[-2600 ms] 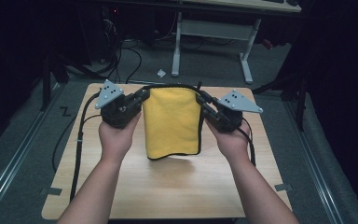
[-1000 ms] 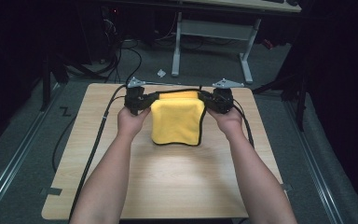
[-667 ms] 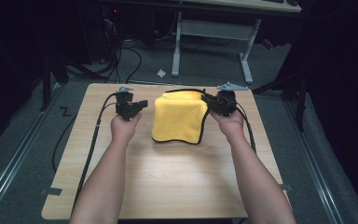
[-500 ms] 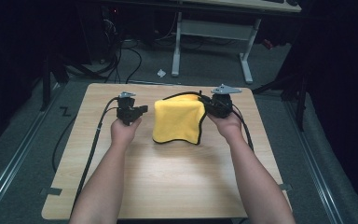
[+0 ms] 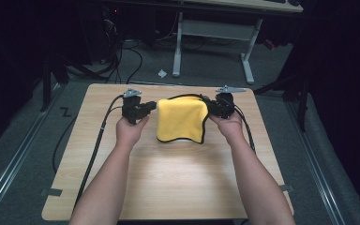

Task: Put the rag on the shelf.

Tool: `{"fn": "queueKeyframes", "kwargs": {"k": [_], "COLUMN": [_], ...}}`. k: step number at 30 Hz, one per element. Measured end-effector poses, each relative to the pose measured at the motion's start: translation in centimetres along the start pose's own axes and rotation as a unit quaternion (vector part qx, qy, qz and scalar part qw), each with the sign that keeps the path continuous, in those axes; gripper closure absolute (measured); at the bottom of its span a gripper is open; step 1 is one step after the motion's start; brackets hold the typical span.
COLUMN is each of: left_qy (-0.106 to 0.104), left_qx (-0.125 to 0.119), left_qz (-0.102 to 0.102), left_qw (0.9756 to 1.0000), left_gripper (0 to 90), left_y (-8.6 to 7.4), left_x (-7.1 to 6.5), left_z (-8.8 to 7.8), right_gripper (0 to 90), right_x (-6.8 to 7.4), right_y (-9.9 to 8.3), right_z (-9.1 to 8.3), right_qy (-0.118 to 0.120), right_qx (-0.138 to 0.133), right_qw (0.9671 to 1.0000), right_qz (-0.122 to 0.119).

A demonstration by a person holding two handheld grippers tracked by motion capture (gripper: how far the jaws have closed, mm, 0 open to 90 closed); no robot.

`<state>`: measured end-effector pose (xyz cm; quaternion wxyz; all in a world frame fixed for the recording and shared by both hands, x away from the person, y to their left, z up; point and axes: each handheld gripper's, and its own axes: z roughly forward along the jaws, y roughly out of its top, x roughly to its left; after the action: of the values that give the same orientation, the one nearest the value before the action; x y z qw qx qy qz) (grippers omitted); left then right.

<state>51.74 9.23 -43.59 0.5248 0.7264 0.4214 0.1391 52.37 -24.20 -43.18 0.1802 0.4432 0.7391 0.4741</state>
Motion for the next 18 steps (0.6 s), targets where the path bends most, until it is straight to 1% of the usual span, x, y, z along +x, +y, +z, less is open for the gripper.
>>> {"fn": "queueKeyframes", "kwargs": {"k": [1,3,6,11,13,14,16,17,18], "left_qy": [0.002,0.002,0.006,0.004,0.005,0.006,0.007,0.007,0.006], "left_qx": [-0.004,-0.008,-0.002,0.000,0.002,0.007,0.011,0.009,0.006], "left_qz": [0.004,0.004,0.008,-0.001,-0.003,-0.004,0.000,0.000,-0.003], "left_qw": [1.0000,1.0000,0.9999,1.0000,1.0000,0.9999,0.9999,0.9999,1.0000], "left_gripper": [79.3,77.8,76.8,76.0,75.6,75.5,74.4,74.1,73.9], "left_y": [0.1,0.3,0.2,-0.6,-1.0,-1.1,-1.3,-1.3,-1.3], "left_x": [-0.2,-0.4,-0.4,-0.1,0.1,0.1,0.1,0.1,0.2], "left_z": [-0.2,-0.5,-0.6,-0.5,-0.5,-0.4,-0.4,-0.5,-0.6], "right_gripper": [78.4,78.2,77.7,74.1,69.3,65.4,58.5,56.2,54.4], "right_x": [-0.1,-0.1,0.0,-0.2,-0.4,-0.6,-0.9,-1.0,-1.1], "right_y": [-0.1,-0.2,-0.2,-0.3,-0.3,-0.4,-0.4,-0.4,-0.4], "right_z": [0.1,0.3,0.6,0.9,1.0,1.1,1.2,1.2,1.1], "right_qy": [-0.001,0.001,0.002,0.006,0.009,0.011,0.003,-0.004,-0.010], "right_qx": [0.001,0.002,0.004,0.011,0.018,0.018,0.025,0.025,0.025], "right_qw": [1.0000,1.0000,1.0000,0.9998,0.9994,0.9993,0.9988,0.9988,0.9988], "right_qz": [-0.002,0.002,0.006,0.014,0.027,0.031,0.042,0.041,0.040]}}
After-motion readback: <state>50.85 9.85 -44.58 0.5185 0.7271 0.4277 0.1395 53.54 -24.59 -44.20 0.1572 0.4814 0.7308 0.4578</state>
